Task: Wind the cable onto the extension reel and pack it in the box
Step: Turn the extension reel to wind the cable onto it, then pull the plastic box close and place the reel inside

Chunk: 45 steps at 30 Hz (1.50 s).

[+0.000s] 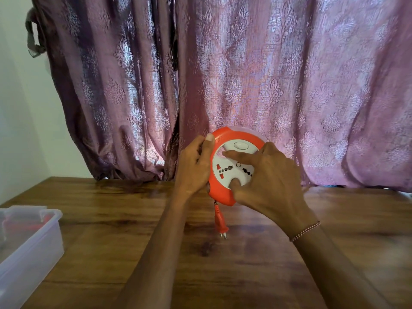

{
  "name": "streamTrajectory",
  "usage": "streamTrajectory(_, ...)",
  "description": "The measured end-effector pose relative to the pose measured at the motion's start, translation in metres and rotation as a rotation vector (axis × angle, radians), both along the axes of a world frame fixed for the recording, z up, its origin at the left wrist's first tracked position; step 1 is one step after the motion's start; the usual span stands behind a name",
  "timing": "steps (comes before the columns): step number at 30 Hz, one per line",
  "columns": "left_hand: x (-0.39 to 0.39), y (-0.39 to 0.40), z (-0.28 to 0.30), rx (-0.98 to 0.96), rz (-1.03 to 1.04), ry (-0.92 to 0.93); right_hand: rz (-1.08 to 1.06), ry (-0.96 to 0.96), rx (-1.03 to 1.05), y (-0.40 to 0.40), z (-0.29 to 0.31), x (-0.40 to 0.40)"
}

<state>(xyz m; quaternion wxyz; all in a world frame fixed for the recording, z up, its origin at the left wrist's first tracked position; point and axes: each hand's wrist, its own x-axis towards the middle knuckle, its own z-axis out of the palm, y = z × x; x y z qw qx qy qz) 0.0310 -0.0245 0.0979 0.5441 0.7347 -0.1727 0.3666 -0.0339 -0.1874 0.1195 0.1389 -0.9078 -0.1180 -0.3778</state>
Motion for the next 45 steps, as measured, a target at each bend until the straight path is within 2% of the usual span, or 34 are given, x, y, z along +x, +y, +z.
streamTrajectory(7, 0.002, 0.002, -0.001, 0.019, -0.003, 0.012, -0.062, -0.010, 0.068, 0.010, -0.006, 0.000)
streamTrajectory(19, 0.000, 0.003, 0.000, 0.015, 0.019, 0.042, 0.191, 0.049, -0.050, -0.009, -0.006, 0.005)
streamTrajectory(30, -0.023, 0.002, 0.006, -0.052, 0.068, 0.037, 0.232, 0.039, -0.074, -0.012, -0.005, -0.024)
streamTrajectory(34, -0.034, 0.003, 0.004, -0.069, 0.106, 0.034, 0.269, -0.042, -0.052, -0.012, -0.010, -0.035)
streamTrajectory(37, -0.043, 0.006, 0.000, -0.087, 0.155, 0.040, 0.214, -0.202, 0.180, -0.009, -0.021, -0.039)
streamTrajectory(39, -0.049, 0.009, -0.002, -0.117, 0.150, 0.067, 0.215, -0.160, 0.484, -0.009, -0.025, -0.038)
streamTrajectory(41, -0.056, 0.010, -0.005, -0.170, 0.121, 0.094, 0.340, 0.124, 0.855, -0.009, -0.022, -0.035)
streamTrajectory(43, -0.065, 0.011, -0.007, -0.248, 0.077, 0.122, 0.561, 0.467, 1.185, -0.007, -0.021, -0.030)
streamTrajectory(45, -0.074, 0.014, -0.011, -0.302, 0.025, 0.147, 0.655, 0.558, 1.289, -0.001, -0.023, -0.027)
